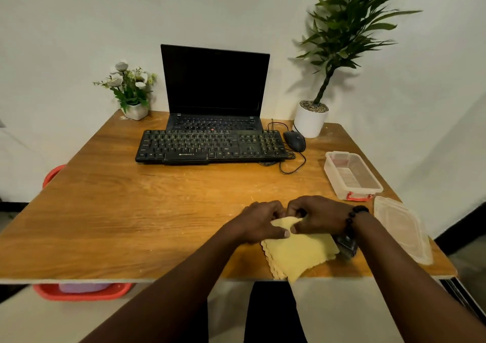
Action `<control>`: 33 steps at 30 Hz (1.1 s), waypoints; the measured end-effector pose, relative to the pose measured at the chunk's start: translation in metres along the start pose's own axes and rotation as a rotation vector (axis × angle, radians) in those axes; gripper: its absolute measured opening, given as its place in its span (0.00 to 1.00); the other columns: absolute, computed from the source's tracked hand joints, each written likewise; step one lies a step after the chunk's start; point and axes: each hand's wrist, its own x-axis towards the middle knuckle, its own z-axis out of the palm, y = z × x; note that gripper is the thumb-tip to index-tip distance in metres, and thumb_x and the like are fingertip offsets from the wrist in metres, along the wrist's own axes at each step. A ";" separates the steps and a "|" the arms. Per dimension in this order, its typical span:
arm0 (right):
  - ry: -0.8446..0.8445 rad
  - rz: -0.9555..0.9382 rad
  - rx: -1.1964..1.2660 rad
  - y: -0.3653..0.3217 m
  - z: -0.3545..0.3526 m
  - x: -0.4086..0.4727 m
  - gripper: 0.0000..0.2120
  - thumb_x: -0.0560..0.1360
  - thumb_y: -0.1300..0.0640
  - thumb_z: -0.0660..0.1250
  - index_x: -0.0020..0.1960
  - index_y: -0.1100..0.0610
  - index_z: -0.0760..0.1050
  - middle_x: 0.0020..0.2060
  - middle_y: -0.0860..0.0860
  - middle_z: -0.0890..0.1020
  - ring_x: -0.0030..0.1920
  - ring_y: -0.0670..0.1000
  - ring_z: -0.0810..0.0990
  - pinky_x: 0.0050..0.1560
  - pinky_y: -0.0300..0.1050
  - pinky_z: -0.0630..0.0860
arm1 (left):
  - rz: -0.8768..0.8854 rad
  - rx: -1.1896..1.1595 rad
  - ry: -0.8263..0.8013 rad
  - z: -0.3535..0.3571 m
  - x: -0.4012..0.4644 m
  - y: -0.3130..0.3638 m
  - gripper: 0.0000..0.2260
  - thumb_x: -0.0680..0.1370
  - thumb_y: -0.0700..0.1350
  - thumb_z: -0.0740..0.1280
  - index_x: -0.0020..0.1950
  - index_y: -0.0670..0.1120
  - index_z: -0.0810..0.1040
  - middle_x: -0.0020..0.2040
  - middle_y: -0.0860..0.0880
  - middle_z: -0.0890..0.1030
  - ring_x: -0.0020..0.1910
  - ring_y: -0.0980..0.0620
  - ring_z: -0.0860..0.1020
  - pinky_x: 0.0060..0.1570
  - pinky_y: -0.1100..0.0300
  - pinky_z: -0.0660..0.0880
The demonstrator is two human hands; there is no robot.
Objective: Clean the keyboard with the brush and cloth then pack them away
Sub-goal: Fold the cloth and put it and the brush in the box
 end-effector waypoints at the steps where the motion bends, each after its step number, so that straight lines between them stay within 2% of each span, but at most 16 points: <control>1: 0.031 -0.034 0.111 0.000 -0.004 -0.006 0.07 0.73 0.50 0.70 0.50 0.48 0.76 0.48 0.46 0.79 0.49 0.49 0.78 0.48 0.46 0.75 | -0.019 -0.172 0.002 -0.005 -0.001 -0.001 0.17 0.75 0.50 0.74 0.59 0.46 0.75 0.54 0.47 0.80 0.53 0.48 0.78 0.50 0.51 0.76; 4: 0.164 -0.123 0.462 -0.002 -0.011 -0.024 0.10 0.74 0.51 0.70 0.53 0.52 0.78 0.49 0.49 0.81 0.49 0.48 0.80 0.49 0.44 0.77 | -0.059 -0.601 0.030 -0.022 -0.007 0.001 0.15 0.75 0.46 0.75 0.57 0.44 0.76 0.51 0.46 0.82 0.49 0.49 0.81 0.46 0.53 0.77; 6: 0.231 -0.154 0.920 -0.002 -0.006 -0.031 0.15 0.71 0.52 0.73 0.54 0.56 0.78 0.50 0.53 0.82 0.50 0.52 0.81 0.52 0.48 0.78 | -0.048 -0.867 0.110 -0.029 -0.008 0.006 0.18 0.73 0.44 0.75 0.60 0.44 0.76 0.54 0.43 0.83 0.51 0.46 0.82 0.51 0.47 0.79; 8: 0.296 -0.224 1.391 -0.002 0.009 -0.032 0.22 0.66 0.48 0.76 0.57 0.56 0.79 0.54 0.57 0.81 0.54 0.56 0.80 0.57 0.54 0.77 | -0.019 -1.047 0.168 -0.033 -0.007 0.015 0.23 0.71 0.45 0.75 0.63 0.44 0.76 0.58 0.41 0.83 0.54 0.44 0.82 0.54 0.47 0.79; 11: 0.330 -0.321 1.970 -0.016 0.043 -0.025 0.31 0.70 0.39 0.70 0.65 0.58 0.76 0.64 0.61 0.76 0.64 0.61 0.75 0.62 0.63 0.72 | 0.017 -1.092 0.215 -0.036 -0.002 0.032 0.21 0.72 0.47 0.74 0.63 0.46 0.76 0.55 0.44 0.84 0.51 0.46 0.82 0.52 0.50 0.79; 14: 0.307 -0.453 2.256 -0.037 0.068 -0.018 0.37 0.73 0.32 0.55 0.68 0.59 0.73 0.65 0.61 0.76 0.63 0.62 0.76 0.59 0.64 0.74 | 0.059 -0.992 0.220 -0.041 0.002 0.046 0.12 0.77 0.45 0.71 0.59 0.49 0.78 0.52 0.46 0.84 0.49 0.48 0.83 0.50 0.52 0.79; 18: 0.462 -0.707 2.372 -0.053 0.081 -0.012 0.42 0.73 0.32 0.56 0.76 0.61 0.59 0.74 0.58 0.64 0.74 0.59 0.62 0.74 0.60 0.55 | 0.105 -0.809 0.163 -0.048 0.005 0.053 0.09 0.79 0.46 0.70 0.59 0.49 0.79 0.55 0.46 0.84 0.52 0.47 0.83 0.52 0.49 0.79; 19: 0.485 -0.770 2.375 -0.056 0.083 -0.011 0.42 0.72 0.35 0.60 0.76 0.61 0.59 0.74 0.58 0.63 0.75 0.59 0.60 0.74 0.60 0.56 | 0.114 -0.795 0.172 -0.051 0.005 0.054 0.09 0.79 0.46 0.70 0.58 0.49 0.79 0.54 0.47 0.85 0.51 0.48 0.83 0.50 0.51 0.80; 20: 0.492 -0.783 2.371 -0.062 0.081 -0.013 0.40 0.70 0.39 0.66 0.75 0.61 0.61 0.73 0.58 0.66 0.73 0.60 0.63 0.71 0.59 0.62 | 0.124 -0.769 0.189 -0.054 0.006 0.056 0.08 0.79 0.46 0.70 0.58 0.49 0.79 0.52 0.48 0.85 0.49 0.50 0.84 0.47 0.54 0.81; 22: 0.510 -0.614 2.355 -0.069 0.078 -0.016 0.38 0.66 0.52 0.76 0.71 0.60 0.68 0.67 0.58 0.74 0.66 0.58 0.74 0.58 0.56 0.76 | 0.152 -0.678 0.200 -0.061 0.009 0.059 0.08 0.79 0.46 0.70 0.58 0.47 0.79 0.49 0.50 0.85 0.46 0.53 0.83 0.43 0.60 0.79; 23: 0.541 -0.502 2.316 -0.070 0.078 -0.016 0.34 0.67 0.56 0.75 0.71 0.60 0.69 0.64 0.58 0.77 0.63 0.58 0.77 0.55 0.55 0.79 | 0.161 -0.631 0.198 -0.063 0.011 0.060 0.09 0.79 0.45 0.70 0.58 0.46 0.79 0.48 0.50 0.85 0.45 0.53 0.83 0.41 0.61 0.79; 25: 0.569 -0.373 2.225 -0.067 0.073 -0.017 0.24 0.75 0.58 0.66 0.70 0.59 0.69 0.63 0.59 0.78 0.62 0.57 0.78 0.58 0.55 0.78 | 0.168 -0.572 0.204 -0.066 0.016 0.061 0.09 0.79 0.46 0.71 0.58 0.45 0.79 0.48 0.50 0.85 0.45 0.53 0.83 0.40 0.62 0.78; 27: 0.623 -0.298 2.187 -0.060 0.064 -0.022 0.19 0.79 0.57 0.61 0.69 0.58 0.70 0.62 0.58 0.79 0.63 0.57 0.78 0.61 0.55 0.75 | 0.168 -0.555 0.233 -0.065 0.024 0.060 0.10 0.79 0.47 0.71 0.57 0.43 0.80 0.49 0.47 0.85 0.45 0.53 0.83 0.42 0.59 0.79; 29: 0.678 -0.259 2.171 -0.048 0.052 -0.029 0.18 0.79 0.56 0.60 0.68 0.57 0.70 0.61 0.57 0.80 0.62 0.56 0.79 0.61 0.55 0.75 | 0.162 -0.554 0.275 -0.058 0.037 0.058 0.09 0.79 0.46 0.71 0.55 0.42 0.80 0.47 0.44 0.83 0.43 0.55 0.81 0.42 0.61 0.77; 31: 0.734 -0.229 2.151 -0.032 0.039 -0.036 0.18 0.79 0.55 0.61 0.69 0.56 0.70 0.61 0.56 0.80 0.61 0.56 0.79 0.61 0.56 0.74 | 0.135 -0.552 0.343 -0.048 0.051 0.058 0.06 0.79 0.44 0.70 0.53 0.43 0.79 0.42 0.48 0.80 0.38 0.59 0.78 0.37 0.65 0.74; 33: 0.796 -0.203 2.106 -0.010 0.026 -0.043 0.18 0.79 0.57 0.61 0.68 0.55 0.70 0.60 0.56 0.81 0.61 0.56 0.79 0.59 0.57 0.75 | 0.095 -0.610 0.431 -0.039 0.067 0.057 0.05 0.80 0.41 0.69 0.55 0.42 0.78 0.41 0.49 0.78 0.37 0.57 0.77 0.35 0.65 0.74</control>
